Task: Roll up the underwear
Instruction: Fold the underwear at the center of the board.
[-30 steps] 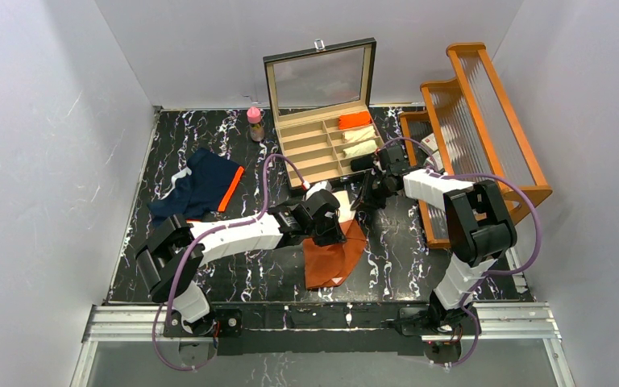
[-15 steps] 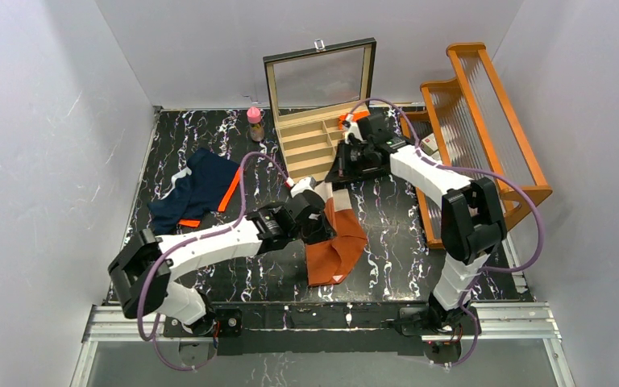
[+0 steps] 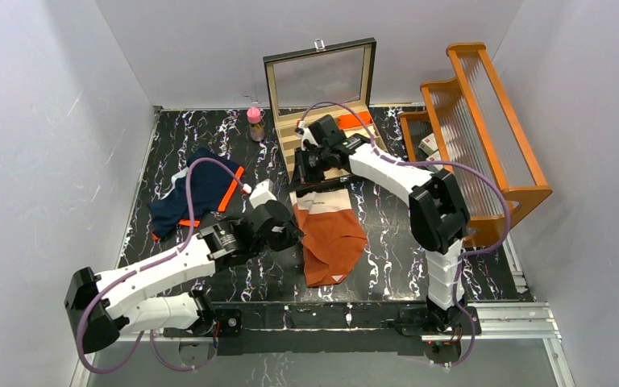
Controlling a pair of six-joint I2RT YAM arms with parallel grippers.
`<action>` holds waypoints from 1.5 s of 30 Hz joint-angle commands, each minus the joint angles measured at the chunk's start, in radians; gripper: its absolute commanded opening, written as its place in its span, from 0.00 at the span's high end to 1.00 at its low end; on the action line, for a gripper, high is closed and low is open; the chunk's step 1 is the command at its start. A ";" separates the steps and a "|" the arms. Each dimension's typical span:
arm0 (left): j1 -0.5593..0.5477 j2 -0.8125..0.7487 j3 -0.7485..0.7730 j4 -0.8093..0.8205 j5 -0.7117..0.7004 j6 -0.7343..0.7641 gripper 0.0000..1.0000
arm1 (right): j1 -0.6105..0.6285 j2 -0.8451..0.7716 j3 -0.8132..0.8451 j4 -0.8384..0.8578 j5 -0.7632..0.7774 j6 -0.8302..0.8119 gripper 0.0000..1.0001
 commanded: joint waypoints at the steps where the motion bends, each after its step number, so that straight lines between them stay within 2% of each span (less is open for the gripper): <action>1: 0.000 -0.075 -0.018 -0.115 -0.082 -0.036 1.00 | 0.029 0.045 0.121 0.004 0.001 0.025 0.99; 8: 0.000 -0.181 -0.056 -0.226 -0.137 -0.069 1.00 | 0.080 0.133 0.218 -0.018 -0.001 0.049 0.99; 12: 0.000 -0.222 -0.113 -0.271 -0.144 -0.098 1.00 | 0.083 0.148 0.227 -0.026 0.025 0.044 0.99; 19: 0.000 -0.301 -0.222 -0.307 -0.181 -0.171 1.00 | 0.105 0.193 0.243 0.017 -0.035 0.061 0.99; 24: 0.000 -0.317 -0.226 -0.335 -0.210 -0.193 1.00 | 0.117 0.230 0.279 0.043 -0.056 0.076 0.99; 29: 0.000 -0.281 -0.170 -0.375 -0.252 -0.172 1.00 | 0.099 0.187 0.250 0.079 -0.022 0.067 0.99; 33: 0.002 -0.201 -0.150 -0.309 -0.225 -0.123 1.00 | 0.047 0.142 0.168 0.121 -0.029 0.074 0.99; 37: 0.002 -0.076 -0.133 -0.204 -0.171 -0.090 1.00 | -0.032 0.093 0.050 0.189 -0.108 0.088 0.99; 45: 0.003 0.069 -0.050 0.008 -0.056 -0.039 1.00 | -0.111 0.047 -0.039 0.117 -0.101 0.017 0.99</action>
